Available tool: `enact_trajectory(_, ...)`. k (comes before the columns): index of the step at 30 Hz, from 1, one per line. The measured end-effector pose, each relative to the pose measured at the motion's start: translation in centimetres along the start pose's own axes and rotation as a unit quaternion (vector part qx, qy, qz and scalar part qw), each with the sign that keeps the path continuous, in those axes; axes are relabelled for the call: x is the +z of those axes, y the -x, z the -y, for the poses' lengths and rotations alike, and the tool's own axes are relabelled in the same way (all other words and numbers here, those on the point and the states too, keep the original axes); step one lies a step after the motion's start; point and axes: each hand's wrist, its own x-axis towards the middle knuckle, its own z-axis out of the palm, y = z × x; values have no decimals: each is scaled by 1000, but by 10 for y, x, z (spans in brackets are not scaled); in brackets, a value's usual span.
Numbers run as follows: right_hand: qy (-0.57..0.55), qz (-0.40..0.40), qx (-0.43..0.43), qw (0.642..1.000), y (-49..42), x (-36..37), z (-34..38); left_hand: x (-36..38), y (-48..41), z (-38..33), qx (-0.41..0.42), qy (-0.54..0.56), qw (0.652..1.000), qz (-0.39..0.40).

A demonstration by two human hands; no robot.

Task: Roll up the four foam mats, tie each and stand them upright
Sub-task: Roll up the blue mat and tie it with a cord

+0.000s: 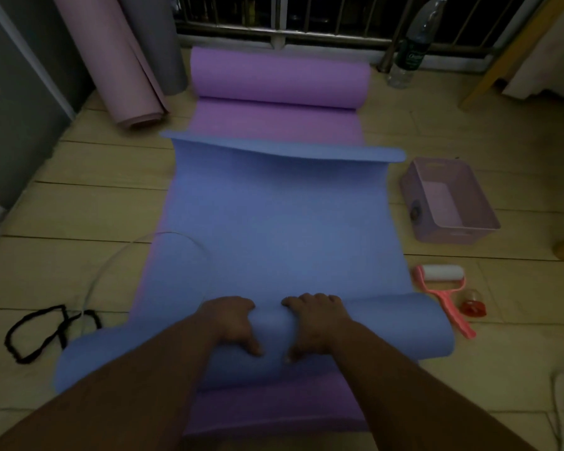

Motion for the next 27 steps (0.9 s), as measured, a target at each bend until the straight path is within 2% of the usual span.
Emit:
enact_trajectory(4,14,-13,8,1000,3,12,-2,0,-1,2,6,5,1000,-4)
enact_trajectory(11,-24,-68,29,997,4,15,-8,1,4,2,14,-7,999,-31)
enact_trajectory(14,-24,-61,46,997,-2,12,-6,1,10,-4,26,-19,997,-65)
enact_trajectory(19,-37,-25,48,998,-9,-1,-7,33,24,-20,38,-109,983,-143)
enact_trajectory(22,-30,-19,46,998,-8,-3,-7,35,21,-16,40,-122,981,-148)
enact_trajectory(27,-53,-108,24,992,2,7,-15,5,8,-22,23,-93,989,-114)
